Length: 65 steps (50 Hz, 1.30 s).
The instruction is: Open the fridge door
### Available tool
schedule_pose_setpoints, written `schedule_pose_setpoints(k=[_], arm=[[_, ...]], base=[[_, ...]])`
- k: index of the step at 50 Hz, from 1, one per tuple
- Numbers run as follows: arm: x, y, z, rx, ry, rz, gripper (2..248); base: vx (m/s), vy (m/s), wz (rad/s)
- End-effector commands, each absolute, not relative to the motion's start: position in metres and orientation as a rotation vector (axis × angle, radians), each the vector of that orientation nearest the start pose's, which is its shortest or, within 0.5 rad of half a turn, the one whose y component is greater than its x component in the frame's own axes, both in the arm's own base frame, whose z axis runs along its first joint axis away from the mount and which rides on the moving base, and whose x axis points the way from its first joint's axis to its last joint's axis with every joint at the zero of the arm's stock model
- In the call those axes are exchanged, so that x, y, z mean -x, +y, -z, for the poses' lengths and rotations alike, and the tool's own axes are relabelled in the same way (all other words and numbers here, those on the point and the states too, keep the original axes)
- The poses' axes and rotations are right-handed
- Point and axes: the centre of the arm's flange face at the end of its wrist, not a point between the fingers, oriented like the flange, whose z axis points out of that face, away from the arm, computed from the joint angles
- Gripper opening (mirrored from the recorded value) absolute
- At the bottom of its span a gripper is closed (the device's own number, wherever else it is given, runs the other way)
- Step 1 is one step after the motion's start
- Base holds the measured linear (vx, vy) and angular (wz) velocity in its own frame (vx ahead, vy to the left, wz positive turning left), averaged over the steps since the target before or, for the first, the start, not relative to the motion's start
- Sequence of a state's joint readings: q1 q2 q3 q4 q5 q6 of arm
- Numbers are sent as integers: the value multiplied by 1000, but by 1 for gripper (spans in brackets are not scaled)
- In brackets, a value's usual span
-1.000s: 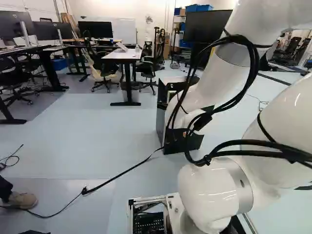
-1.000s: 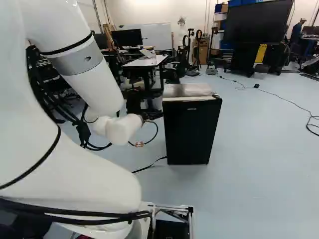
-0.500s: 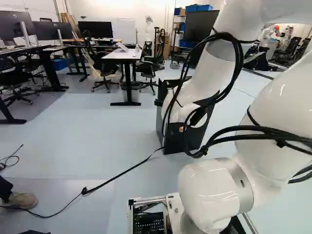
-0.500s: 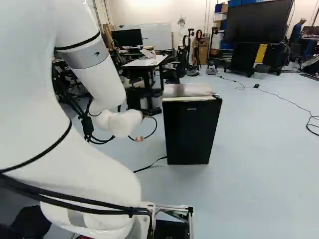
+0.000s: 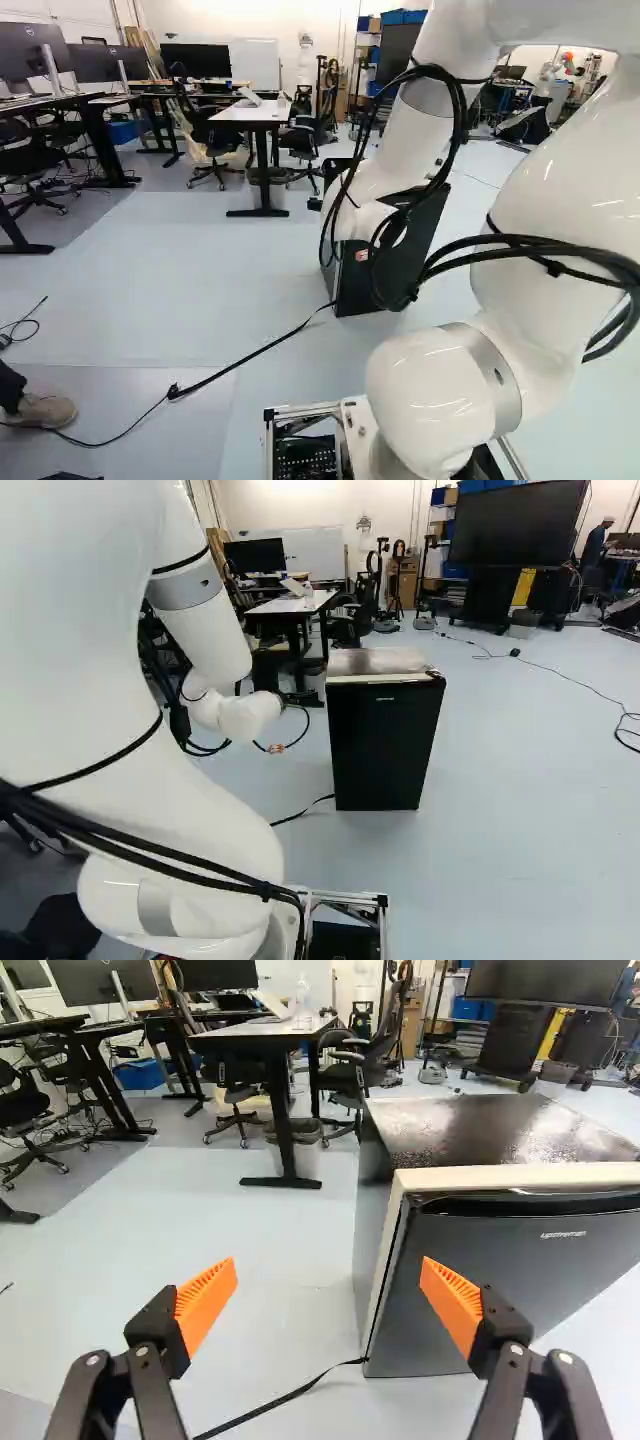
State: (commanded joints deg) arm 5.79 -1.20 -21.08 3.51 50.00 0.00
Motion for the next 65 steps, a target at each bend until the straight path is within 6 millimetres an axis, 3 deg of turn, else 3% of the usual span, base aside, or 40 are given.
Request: schedule_pose_setpoints(k=[29, 65], arm=[[-418, 57, -348, 2588, 32, 1703, 247], [-452, 67, -305, 2683, 254, 1630, 247]], base=[[0, 0, 0], [0, 0, 0]])
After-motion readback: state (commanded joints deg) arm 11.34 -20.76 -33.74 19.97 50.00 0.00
